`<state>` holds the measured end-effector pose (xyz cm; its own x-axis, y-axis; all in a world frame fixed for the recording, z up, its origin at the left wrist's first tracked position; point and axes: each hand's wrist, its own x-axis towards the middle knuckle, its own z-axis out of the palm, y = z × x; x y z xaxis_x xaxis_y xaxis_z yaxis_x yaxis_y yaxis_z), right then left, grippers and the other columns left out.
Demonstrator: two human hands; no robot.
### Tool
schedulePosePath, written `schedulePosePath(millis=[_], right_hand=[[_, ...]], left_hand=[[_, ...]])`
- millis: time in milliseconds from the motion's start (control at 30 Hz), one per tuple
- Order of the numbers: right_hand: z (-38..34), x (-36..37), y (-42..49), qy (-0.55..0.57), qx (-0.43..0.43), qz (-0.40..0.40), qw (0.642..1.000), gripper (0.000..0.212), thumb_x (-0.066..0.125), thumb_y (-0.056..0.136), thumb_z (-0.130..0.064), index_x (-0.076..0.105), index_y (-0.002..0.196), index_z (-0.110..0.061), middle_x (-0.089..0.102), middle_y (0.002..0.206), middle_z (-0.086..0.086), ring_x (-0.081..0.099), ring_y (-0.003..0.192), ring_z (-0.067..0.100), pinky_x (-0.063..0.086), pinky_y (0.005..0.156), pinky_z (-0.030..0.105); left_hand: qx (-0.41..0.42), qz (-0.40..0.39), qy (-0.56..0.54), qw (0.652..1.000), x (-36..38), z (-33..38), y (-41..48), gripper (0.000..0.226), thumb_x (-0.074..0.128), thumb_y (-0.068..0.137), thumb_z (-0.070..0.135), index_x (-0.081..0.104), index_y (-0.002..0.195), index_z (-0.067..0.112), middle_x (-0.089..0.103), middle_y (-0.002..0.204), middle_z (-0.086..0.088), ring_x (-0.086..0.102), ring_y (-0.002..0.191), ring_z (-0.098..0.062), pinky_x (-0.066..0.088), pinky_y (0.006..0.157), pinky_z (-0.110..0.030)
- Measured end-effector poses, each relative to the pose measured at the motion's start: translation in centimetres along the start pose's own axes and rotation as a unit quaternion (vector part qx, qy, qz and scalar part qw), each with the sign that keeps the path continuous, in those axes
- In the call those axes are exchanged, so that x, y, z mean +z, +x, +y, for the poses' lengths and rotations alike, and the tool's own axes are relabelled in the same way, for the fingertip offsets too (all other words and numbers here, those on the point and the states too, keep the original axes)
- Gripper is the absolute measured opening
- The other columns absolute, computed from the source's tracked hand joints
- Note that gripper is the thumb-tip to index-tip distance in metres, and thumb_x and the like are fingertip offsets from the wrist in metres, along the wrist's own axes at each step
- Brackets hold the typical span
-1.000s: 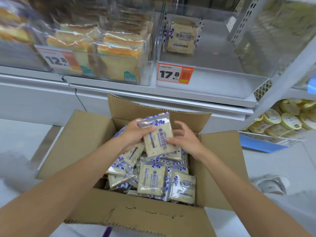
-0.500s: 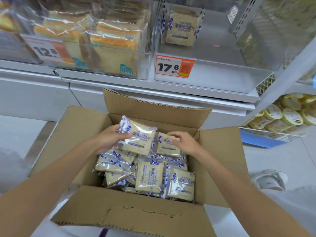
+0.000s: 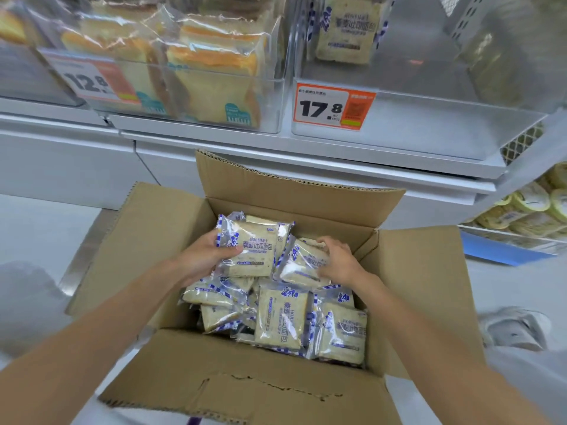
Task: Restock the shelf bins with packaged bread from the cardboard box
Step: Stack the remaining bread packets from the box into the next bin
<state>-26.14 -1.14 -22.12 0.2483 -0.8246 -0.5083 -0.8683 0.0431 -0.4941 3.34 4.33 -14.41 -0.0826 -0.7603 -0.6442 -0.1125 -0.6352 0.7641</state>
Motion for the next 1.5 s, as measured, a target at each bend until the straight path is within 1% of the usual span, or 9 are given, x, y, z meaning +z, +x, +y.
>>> schedulePosePath(millis=[133,467,567,800,867,1033,1167,1333,1500], right_hand=[[-1.7,-2.5,-2.1,-0.034,-0.058,0.051,0.996,0.039,0.072,0.085,-0.017,0.062,0.122,-0.015,0.042,0.109,0.002,0.038,0.115,0.022,0.035,0.101,0.032],[-11.2,-14.8,-9.8,0.086,-0.2,0.094,0.971,0.033,0.076,0.081,-0.018,0.067,0.112,-0.025,0.063,0.109,-0.011,0.058,0.102,0.007,0.046,0.088,0.023],[-13.3,-16.7,-10.3,0.084,-0.204,0.138,0.965,0.055,0.079,0.079,-0.022,0.059,0.13,-0.025,0.054,0.128,-0.004,0.052,0.116,0.014,0.041,0.091,0.024],[-15.4,-21.8,-12.1,0.337,-0.186,0.14,0.912,0.103,0.084,0.073,-0.035,0.017,0.152,-0.03,0.047,0.133,-0.007,0.06,0.11,0.011,0.051,0.088,0.024],[-15.4,-23.5,-10.9,0.41,-0.163,0.133,0.888,0.101,0.089,0.064,-0.034,0.033,0.146,-0.02,0.059,0.132,0.003,0.067,0.106,0.021,0.054,0.095,0.043],[-15.0,-28.8,-8.2,0.498,-0.158,0.206,0.827,0.038,0.077,0.078,-0.009,0.062,0.113,-0.009,0.072,0.107,0.012,0.071,0.093,0.028,0.058,0.084,0.042],[-14.6,-32.3,-3.4,0.505,-0.107,0.281,0.809,0.061,0.086,0.061,-0.026,0.061,0.114,-0.009,0.074,0.101,0.011,0.073,0.089,0.026,0.059,0.083,0.047],[-15.0,-33.3,3.1,0.324,-0.134,0.327,0.878,0.032,0.082,0.073,-0.002,0.059,0.094,-0.012,0.065,0.08,-0.007,0.063,0.069,-0.001,0.051,0.067,0.021],[-13.6,-32.8,6.6,0.114,-0.094,0.305,0.941,0.107,0.089,0.064,-0.01,0.02,0.146,-0.011,0.039,0.133,0.01,0.045,0.121,0.023,0.044,0.103,0.04]], left_hand=[[0.028,0.009,0.022,0.999,0.8,1.2,-1.0,0.04,0.062,0.094,0.018,0.048,0.132,0.018,0.064,0.126,-0.001,0.064,0.098,-0.009,0.053,0.06,-0.016],[0.131,-0.01,-0.036,0.991,4.8,8.8,-5.8,0.026,0.053,0.094,0.039,0.048,0.117,0.029,0.049,0.113,0.01,0.045,0.112,-0.015,0.028,0.112,-0.043],[0.175,-0.013,0.021,0.984,6.0,11.3,-7.2,0.07,0.063,0.078,0.065,0.047,0.134,0.026,0.052,0.126,0.01,0.058,0.101,-0.015,0.045,0.099,-0.042],[0.273,0.061,0.089,0.956,5.8,19.1,-7.9,0.053,0.068,0.069,0.068,0.071,0.098,0.023,0.075,0.097,-0.006,0.069,0.094,-0.031,0.053,0.092,-0.044],[0.289,0.066,0.131,0.946,6.2,21.9,-7.7,0.034,0.063,0.086,0.055,0.066,0.083,0.021,0.067,0.06,0.007,0.06,0.057,-0.018,0.05,0.056,-0.022],[0.412,0.171,0.202,0.872,6.3,28.8,-4.0,0.041,0.071,0.079,0.054,0.064,0.102,0.02,0.067,0.086,0.009,0.061,0.073,-0.009,0.051,0.066,-0.022],[0.442,0.292,0.339,0.777,4.2,31.8,0.2,0.05,0.066,0.083,0.054,0.059,0.121,0.022,0.059,0.1,0.004,0.058,0.087,-0.018,0.042,0.072,-0.031],[0.459,0.306,0.353,0.756,2.8,32.2,3.6,0.043,0.066,0.086,0.04,0.059,0.123,0.02,0.055,0.091,0.004,0.052,0.085,-0.017,0.036,0.07,-0.029],[0.5,0.294,0.283,0.764,3.0,31.0,3.9,0.022,0.065,0.087,0.028,0.061,0.109,0.028,0.043,0.074,0.015,0.045,0.063,-0.004,0.034,0.06,-0.024]])
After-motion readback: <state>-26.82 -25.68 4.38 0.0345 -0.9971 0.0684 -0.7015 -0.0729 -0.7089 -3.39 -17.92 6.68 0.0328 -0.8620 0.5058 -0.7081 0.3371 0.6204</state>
